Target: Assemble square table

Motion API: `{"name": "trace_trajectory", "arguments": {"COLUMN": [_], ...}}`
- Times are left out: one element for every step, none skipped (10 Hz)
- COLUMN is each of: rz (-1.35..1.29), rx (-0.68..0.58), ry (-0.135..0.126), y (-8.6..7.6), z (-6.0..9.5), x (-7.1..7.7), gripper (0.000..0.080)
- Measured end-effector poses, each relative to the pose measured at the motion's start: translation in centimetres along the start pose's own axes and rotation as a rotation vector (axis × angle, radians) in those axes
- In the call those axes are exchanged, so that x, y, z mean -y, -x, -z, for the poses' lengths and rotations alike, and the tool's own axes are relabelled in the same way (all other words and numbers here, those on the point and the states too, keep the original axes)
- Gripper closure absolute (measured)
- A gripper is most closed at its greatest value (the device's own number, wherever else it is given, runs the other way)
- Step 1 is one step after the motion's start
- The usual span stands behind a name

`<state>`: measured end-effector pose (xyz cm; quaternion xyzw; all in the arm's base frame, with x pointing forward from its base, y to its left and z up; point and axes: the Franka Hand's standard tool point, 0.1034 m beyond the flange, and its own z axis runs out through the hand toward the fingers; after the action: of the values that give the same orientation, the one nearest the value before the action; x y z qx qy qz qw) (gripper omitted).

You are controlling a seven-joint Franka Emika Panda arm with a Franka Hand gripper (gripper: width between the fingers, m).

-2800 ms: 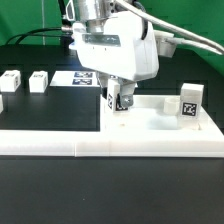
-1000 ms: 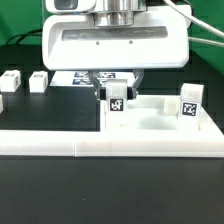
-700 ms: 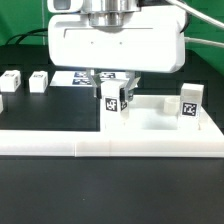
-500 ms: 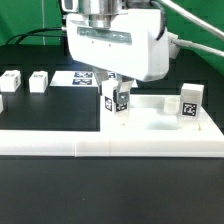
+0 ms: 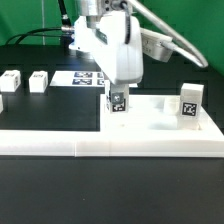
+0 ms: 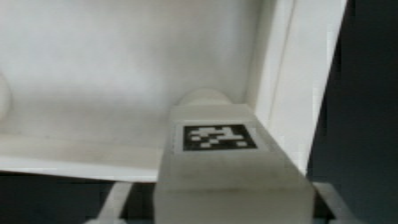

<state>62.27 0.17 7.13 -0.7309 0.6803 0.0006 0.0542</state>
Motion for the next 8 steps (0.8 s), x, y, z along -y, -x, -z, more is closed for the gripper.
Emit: {"name": "trace_trajectory", "arguments": {"rz": [-0.040,-0.011,0.049,0.201,0.346,0.529,0.581,0.654], "rx": [0.003,0.003,0.003,-0.002,-0.010,-0.022,-0.023,-0.025], "ry": [-0.001,0.000,0.000,-0.007,-0.030,-0.049,-0.045,-0.045], "y": [0.08,0.10,0.10,0.28,0.86,0.88,0.83,0.82], "z": [-0.02,-0.03,-0.08,-0.09,0.12,-0.02,-0.07,-0.07], "x": [0.00,-0.01,-0.08,-0.17,0.29,0.21,0.15,0.16], "gripper": [0.0509,0.0414,0.0228,0.0174,0.0174,0.0157,0.0157,0.0151]}}
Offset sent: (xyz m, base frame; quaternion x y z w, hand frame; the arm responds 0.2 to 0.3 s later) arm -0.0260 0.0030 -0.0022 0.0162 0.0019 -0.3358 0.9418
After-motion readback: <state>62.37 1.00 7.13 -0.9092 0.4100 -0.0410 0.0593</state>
